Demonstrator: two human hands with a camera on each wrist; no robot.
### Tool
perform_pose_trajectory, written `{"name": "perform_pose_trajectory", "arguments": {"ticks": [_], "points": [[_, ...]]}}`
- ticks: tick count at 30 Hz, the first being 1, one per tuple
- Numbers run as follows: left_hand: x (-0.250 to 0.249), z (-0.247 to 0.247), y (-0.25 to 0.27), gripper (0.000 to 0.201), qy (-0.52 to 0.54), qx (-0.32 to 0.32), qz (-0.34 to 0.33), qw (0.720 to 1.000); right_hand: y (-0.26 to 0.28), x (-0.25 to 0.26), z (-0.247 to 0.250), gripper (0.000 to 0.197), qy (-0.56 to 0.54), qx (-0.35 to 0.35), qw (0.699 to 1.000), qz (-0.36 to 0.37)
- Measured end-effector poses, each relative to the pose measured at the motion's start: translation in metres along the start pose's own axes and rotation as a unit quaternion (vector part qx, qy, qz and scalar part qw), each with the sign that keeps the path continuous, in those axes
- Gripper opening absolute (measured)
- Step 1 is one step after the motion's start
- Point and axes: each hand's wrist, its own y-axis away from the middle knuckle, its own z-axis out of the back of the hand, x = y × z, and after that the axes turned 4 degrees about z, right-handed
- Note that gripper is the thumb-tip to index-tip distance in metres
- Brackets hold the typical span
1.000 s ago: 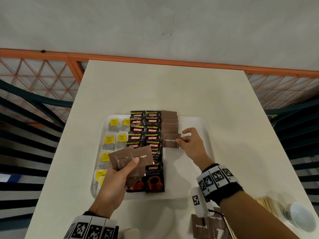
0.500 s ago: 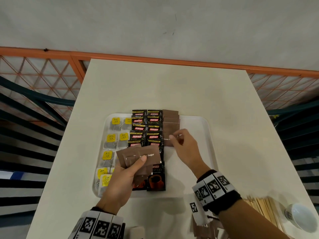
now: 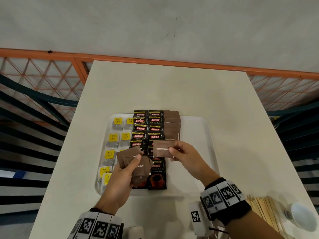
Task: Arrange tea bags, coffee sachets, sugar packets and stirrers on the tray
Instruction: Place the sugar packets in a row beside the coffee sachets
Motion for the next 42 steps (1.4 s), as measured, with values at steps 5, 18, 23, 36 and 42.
{"name": "perform_pose_trajectory", "arguments": {"ticks": [5, 18, 23, 36, 42], "points": [[-0.001, 0.001, 0.003, 0.024, 0.019, 0.007, 0.007, 1.0, -0.011, -0.017, 0.017, 0.008, 0.051, -0.105, 0.993, -0.025], [0.004, -0.002, 0.007, 0.018, 0.003, 0.042, 0.01, 0.999, -0.029, -0.023, 0.006, 0.027, 0.156, -0.181, 0.971, -0.011], [0.006, -0.004, 0.009, 0.016, 0.002, 0.033, 0.019, 0.999, -0.009, 0.004, -0.013, 0.031, 0.22, -0.19, 0.955, 0.06], [0.006, -0.006, 0.009, 0.018, 0.017, 0.019, -0.001, 1.0, 0.035, 0.022, -0.036, 0.024, 0.023, 0.039, 0.999, 0.003], [0.008, -0.004, 0.008, 0.018, 0.013, 0.003, 0.0, 1.0, 0.026, 0.013, -0.011, 0.028, -0.083, -0.028, 0.996, -0.018]]}}
